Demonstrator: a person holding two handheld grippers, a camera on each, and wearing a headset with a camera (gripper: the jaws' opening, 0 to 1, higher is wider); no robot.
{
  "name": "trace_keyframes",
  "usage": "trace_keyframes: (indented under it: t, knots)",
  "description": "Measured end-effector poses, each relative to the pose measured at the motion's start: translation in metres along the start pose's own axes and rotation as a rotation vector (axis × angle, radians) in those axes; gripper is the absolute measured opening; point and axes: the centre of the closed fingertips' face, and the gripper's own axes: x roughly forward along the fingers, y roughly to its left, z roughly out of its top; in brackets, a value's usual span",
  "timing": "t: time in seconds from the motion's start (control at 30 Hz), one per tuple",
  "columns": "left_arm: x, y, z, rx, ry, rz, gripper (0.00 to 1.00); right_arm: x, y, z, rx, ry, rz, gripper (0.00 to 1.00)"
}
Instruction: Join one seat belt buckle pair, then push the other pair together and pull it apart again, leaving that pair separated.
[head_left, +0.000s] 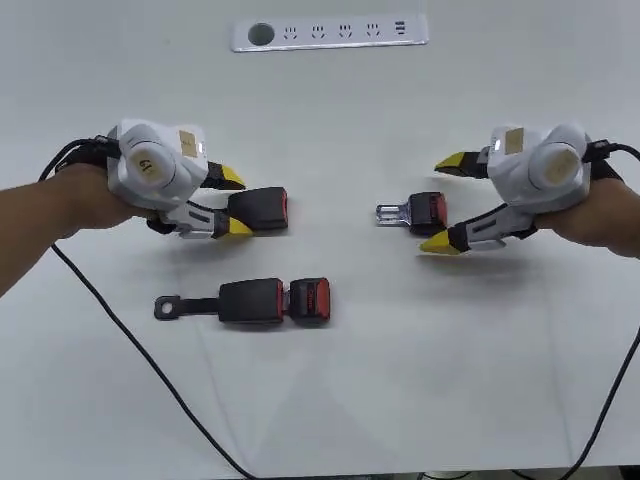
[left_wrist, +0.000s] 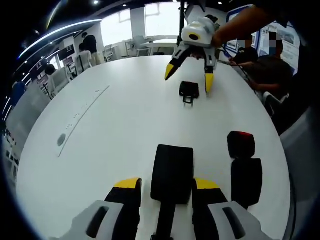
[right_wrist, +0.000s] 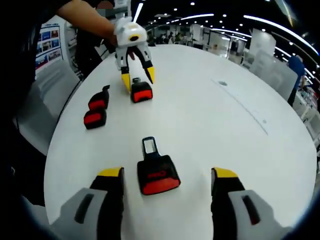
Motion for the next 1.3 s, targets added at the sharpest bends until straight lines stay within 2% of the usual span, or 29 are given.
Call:
trace_keyframes:
  t: [0.07, 0.1, 0.2, 0.3, 0.37, 0.5, 0.6, 0.67, 0.73, 0.83, 0.9, 1.07, 1.17, 1.3]
  knots:
    - [-0.004, 0.002, 0.004, -0.012, -0.017, 0.017, 0.49, -0.003, -0.005, 0.004, 0.058, -0.023, -0.048, 0.75]
    - [-0.009, 0.004, 0.01, -0.064, -0.044, 0.037, 0.53, -0.004, -0.007, 0.005, 0.062, -0.029, -0.066, 0.77]
    - [-0.02, 0.005, 0.015, -0.067, -0.062, 0.07, 0.6, -0.01, -0.004, 0.012, 0.077, -0.046, -0.113, 0.81]
    - [-0.032, 0.004, 0.015, -0.114, -0.072, 0.107, 0.66, -0.013, 0.0, 0.018, 0.08, -0.058, -0.155, 0.85]
    - [-0.039, 0.004, 0.016, -0.131, -0.083, 0.134, 0.74, -0.014, 0.002, 0.022, 0.106, -0.068, -0.176, 0.88]
    - [-0.057, 0.001, 0.021, -0.18, -0.131, 0.2, 0.84, -0.021, 0.008, 0.031, 0.149, -0.103, -0.231, 0.9]
    - [-0.067, -0.004, 0.016, -0.262, -0.123, 0.237, 0.89, -0.025, 0.015, 0.036, 0.171, -0.121, -0.257, 0.92]
    - [-0.076, -0.01, 0.017, -0.272, -0.156, 0.267, 0.93, -0.029, 0.019, 0.04, 0.178, -0.128, -0.288, 0.93]
    - [-0.082, -0.015, 0.016, -0.291, -0.167, 0.29, 0.94, -0.034, 0.023, 0.044, 0.199, -0.148, -0.322, 0.94]
    - [-0.09, -0.023, 0.014, -0.345, -0.203, 0.326, 0.96, -0.038, 0.033, 0.049, 0.206, -0.167, -0.346, 0.96]
    - [-0.095, -0.03, 0.012, -0.378, -0.223, 0.348, 1.0, -0.037, 0.034, 0.048, 0.215, -0.175, -0.354, 0.98]
    - [-0.111, -0.044, 0.005, -0.473, -0.29, 0.408, 1.0, -0.041, 0.043, 0.048, 0.252, -0.2, -0.383, 1.0]
    - [-0.12, -0.057, -0.002, -0.488, -0.306, 0.436, 1.0, -0.045, 0.05, 0.046, 0.266, -0.205, -0.401, 1.0]
    - [-0.129, -0.073, -0.011, -0.511, -0.332, 0.445, 1.0, -0.05, 0.063, 0.042, 0.28, -0.206, -0.42, 1.0]
